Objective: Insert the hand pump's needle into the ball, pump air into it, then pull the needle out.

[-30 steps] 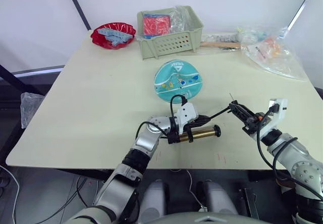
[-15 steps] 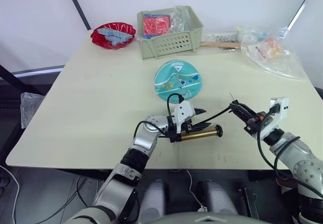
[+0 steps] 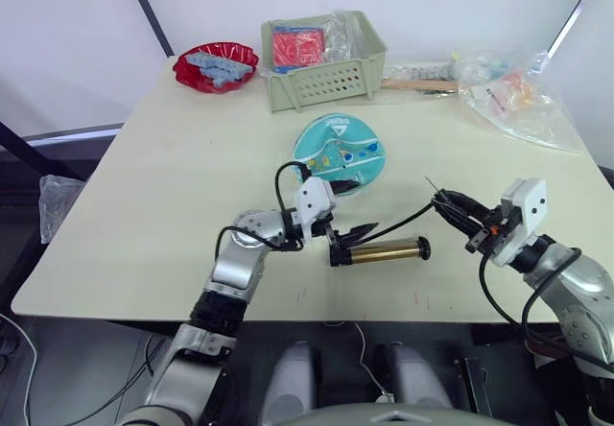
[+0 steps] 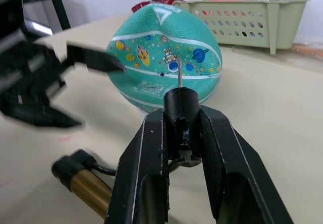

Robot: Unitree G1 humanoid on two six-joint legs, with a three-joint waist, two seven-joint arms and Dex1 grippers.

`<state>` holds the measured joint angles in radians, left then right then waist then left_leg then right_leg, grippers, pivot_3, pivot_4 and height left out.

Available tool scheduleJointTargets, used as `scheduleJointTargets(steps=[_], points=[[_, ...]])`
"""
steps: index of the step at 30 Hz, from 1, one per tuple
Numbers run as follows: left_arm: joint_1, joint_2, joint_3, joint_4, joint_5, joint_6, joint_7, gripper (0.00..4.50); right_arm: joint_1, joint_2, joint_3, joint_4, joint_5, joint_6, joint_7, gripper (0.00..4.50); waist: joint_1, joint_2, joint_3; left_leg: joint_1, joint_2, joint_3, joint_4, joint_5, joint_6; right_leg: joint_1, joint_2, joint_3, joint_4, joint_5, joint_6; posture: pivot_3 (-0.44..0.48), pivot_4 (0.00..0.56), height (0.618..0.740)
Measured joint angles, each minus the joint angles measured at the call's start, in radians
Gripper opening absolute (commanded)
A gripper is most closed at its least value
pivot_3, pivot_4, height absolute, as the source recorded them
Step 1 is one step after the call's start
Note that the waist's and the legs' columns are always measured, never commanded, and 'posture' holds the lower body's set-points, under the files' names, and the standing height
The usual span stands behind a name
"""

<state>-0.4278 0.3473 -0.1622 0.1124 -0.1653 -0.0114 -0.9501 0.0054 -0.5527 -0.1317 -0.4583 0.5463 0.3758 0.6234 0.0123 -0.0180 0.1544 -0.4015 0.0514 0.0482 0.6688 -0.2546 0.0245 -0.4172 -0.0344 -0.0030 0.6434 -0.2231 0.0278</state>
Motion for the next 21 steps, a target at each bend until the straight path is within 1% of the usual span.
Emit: scheduleJointTargets(steps=[3, 9, 15, 21], points=[[-0.022, 0.025, 0.039, -0.013, 0.0, 0.025, 0.04, 4.47, 0.011, -0.001, -0.001, 0.0, -0.012, -0.036, 0.025, 0.34, 0.002, 0.0, 0.0, 0.0, 0.0, 0.0, 0.0, 0.0, 0.0, 0.0, 0.0, 0.0, 0.0, 0.0, 0.0, 0.0, 0.15, 0.738], [-0.188, 0.075, 0.161, 0.02, -0.018, 0.136, 0.153, 4.47, 0.017, -0.002, -0.001, -0.001, -0.054, -0.154, 0.095, 0.34, 0.0, -0.002, 0.002, 0.0, 0.0, 0.001, 0.0, 0.0, 0.0, 0.0, 0.001, 0.0, 0.0, 0.002, 0.003, 0.0, 0.15, 0.738], [-0.247, 0.08, 0.164, 0.081, -0.013, 0.22, 0.209, 4.47, 0.018, 0.025, 0.009, 0.006, -0.082, -0.213, 0.1, 0.34, 0.0, -0.003, 0.002, 0.0, 0.0, 0.002, 0.0, 0.0, 0.0, 0.0, 0.001, 0.0, 0.0, 0.002, 0.004, 0.0, 0.15, 0.738], [-0.295, 0.09, 0.159, 0.14, 0.009, 0.307, 0.237, 4.47, 0.019, 0.03, 0.009, 0.023, -0.098, -0.238, 0.113, 0.34, 0.0, -0.003, 0.002, 0.0, 0.0, 0.003, 0.0, 0.0, 0.0, 0.0, 0.001, -0.001, 0.0, 0.002, 0.004, 0.0, 0.15, 0.738]])
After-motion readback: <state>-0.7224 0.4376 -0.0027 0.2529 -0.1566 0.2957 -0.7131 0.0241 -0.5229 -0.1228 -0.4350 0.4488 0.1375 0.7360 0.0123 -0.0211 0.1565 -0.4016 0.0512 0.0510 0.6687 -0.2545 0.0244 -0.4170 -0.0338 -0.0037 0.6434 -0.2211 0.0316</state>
